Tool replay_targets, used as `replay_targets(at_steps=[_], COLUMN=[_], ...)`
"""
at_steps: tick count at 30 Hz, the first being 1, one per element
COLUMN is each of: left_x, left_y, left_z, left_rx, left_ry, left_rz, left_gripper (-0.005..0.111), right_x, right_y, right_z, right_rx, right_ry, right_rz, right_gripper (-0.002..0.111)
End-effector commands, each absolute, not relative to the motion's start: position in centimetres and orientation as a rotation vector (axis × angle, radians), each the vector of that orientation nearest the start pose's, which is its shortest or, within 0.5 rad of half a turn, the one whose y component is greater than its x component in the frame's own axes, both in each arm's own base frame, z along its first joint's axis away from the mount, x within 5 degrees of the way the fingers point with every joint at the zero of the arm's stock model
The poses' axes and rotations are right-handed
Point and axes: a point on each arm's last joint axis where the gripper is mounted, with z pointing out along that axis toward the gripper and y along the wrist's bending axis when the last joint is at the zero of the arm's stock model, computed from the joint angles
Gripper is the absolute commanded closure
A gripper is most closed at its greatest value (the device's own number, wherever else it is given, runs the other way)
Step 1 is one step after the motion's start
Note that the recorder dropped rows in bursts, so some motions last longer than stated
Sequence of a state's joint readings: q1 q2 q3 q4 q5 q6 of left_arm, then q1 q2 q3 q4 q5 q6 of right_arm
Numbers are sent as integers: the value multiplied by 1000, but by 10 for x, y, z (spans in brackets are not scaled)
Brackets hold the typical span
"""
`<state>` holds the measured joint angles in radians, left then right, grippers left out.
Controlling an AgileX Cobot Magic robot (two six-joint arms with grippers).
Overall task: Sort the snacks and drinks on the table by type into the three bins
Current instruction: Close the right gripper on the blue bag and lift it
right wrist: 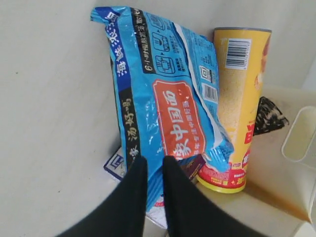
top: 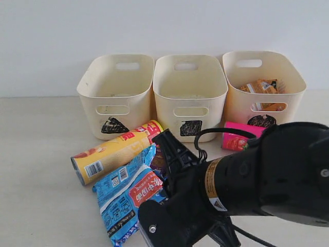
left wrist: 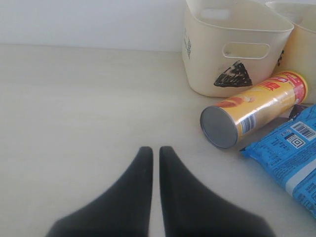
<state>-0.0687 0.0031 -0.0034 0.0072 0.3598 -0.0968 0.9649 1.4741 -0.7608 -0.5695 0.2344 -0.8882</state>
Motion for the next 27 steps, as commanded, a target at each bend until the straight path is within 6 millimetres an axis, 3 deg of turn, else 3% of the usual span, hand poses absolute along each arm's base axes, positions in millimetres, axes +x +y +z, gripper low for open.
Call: replay_targets(at_steps=[1,5,7,17,27], left_x=[53,53,53,53,53], left_y=[-3,-3,-3,-3,-3], left_z=[181,181,181,181,181], left_rx=[-29,-29,-29,-29,-29], left_ry=[1845,1845,1845,1845,1845], left_rz=[-108,-108,-108,-108,-108], left_gripper=[103,103,103,103,103], right_x=[176,177,177,179,199], right_y=[240,246,247,258,266], right_z=[200,190,185,162,177], right_rx=[-2270,-2277,-2291,-2352,-2254], right_ry=[803,784,777,625,673], right_rz=[-377,-345,-341,-326,-338], right_gripper=[65,17,8,7,7])
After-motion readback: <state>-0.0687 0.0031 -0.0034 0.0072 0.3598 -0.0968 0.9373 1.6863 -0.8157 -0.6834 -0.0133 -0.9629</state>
